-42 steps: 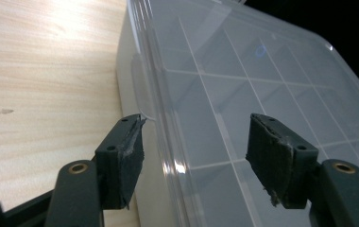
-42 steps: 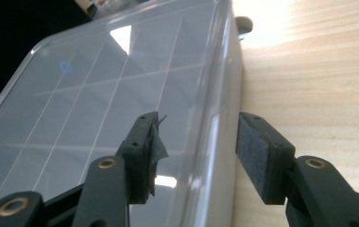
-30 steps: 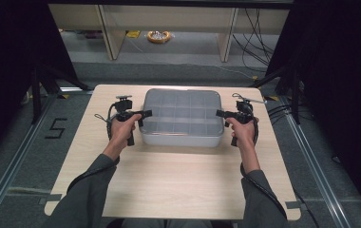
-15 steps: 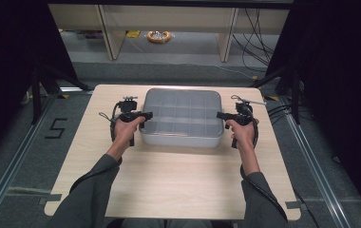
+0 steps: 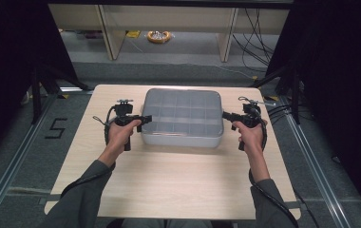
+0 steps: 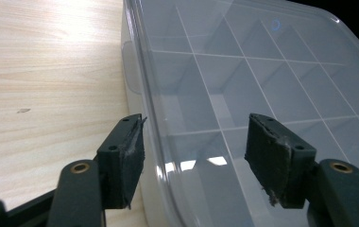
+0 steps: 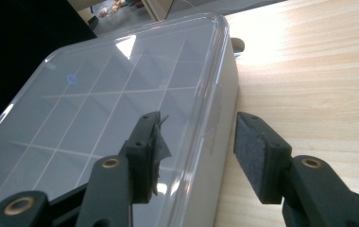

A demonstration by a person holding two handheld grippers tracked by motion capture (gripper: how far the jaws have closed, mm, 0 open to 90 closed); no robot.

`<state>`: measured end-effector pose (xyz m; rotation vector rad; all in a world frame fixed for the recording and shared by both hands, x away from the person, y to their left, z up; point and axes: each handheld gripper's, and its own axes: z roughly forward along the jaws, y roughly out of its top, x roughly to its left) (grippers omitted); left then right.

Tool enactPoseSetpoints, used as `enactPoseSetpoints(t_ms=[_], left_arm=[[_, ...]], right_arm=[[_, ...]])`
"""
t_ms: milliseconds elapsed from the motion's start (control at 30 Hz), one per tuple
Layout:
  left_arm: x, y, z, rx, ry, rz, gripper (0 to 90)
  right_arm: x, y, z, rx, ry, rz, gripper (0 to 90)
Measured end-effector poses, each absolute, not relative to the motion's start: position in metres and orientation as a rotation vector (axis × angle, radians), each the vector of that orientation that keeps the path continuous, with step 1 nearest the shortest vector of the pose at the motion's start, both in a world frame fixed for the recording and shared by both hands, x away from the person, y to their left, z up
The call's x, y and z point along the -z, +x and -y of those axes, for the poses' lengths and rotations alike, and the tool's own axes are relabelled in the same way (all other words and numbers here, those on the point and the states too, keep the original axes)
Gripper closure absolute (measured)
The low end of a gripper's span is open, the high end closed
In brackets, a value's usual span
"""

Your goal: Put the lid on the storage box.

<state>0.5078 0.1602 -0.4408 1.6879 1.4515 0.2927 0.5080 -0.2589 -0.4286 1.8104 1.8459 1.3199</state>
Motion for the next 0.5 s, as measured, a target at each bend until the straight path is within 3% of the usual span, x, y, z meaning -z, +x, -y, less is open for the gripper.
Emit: enactPoseSetpoints(t_ms=[500], left_arm=[[0.436, 0.454, -0.178, -0.237, 1.711, -1.315, 34.5]], right_arm=[[0.432, 0.472, 0.259, -1.363, 1.663, -1.931, 44.4]])
